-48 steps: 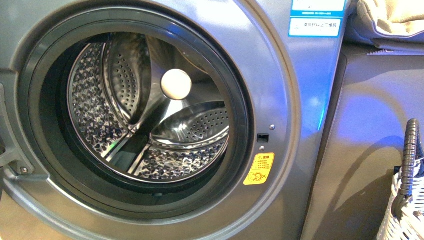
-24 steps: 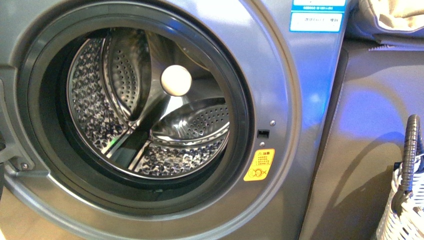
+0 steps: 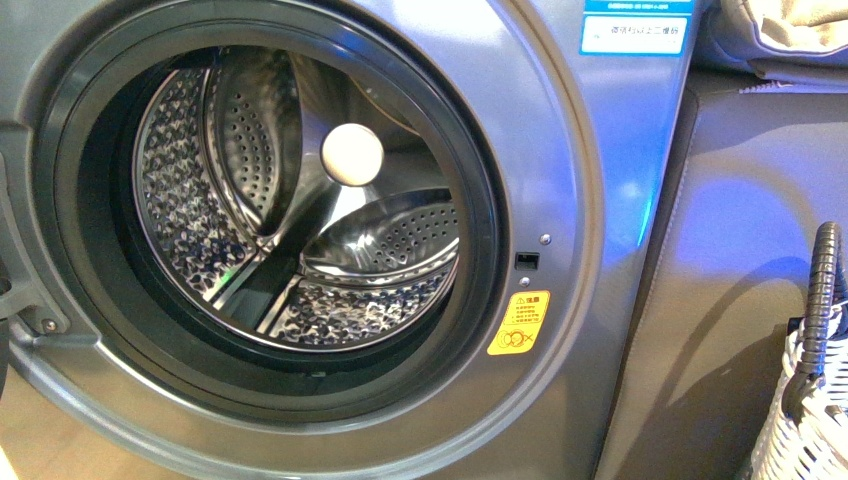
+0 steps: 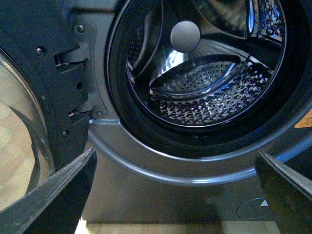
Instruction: Put clothes into washing machine
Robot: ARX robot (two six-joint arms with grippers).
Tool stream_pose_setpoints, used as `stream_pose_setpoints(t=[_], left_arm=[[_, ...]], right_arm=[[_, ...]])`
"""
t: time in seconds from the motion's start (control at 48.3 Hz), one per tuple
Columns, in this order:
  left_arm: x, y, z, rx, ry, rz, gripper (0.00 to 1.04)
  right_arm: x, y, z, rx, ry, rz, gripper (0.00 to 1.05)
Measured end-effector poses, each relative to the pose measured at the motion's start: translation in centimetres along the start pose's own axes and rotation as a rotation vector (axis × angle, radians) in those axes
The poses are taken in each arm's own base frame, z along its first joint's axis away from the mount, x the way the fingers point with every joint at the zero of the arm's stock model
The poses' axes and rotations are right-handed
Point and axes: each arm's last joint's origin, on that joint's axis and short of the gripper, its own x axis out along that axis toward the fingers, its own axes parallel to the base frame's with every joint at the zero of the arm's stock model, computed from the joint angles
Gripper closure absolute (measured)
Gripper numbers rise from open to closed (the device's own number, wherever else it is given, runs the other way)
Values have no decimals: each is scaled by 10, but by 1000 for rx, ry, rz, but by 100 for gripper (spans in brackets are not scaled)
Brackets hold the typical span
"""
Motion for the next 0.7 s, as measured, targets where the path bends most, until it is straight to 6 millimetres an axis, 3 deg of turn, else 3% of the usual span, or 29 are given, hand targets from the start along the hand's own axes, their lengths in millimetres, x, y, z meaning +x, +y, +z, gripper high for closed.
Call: stream_pose_setpoints(t=[0.269, 0.6, 0.704], left_arm=[[0, 0, 0, 0, 0, 0, 6], [0, 0, 0, 0, 0, 0, 6], [0, 0, 0, 0, 0, 0, 6]], right_arm=[[6, 2, -1, -10, 33, -7, 8], [12, -10, -14, 4, 77, -30, 8], [11, -11, -15, 2, 78, -39, 19]])
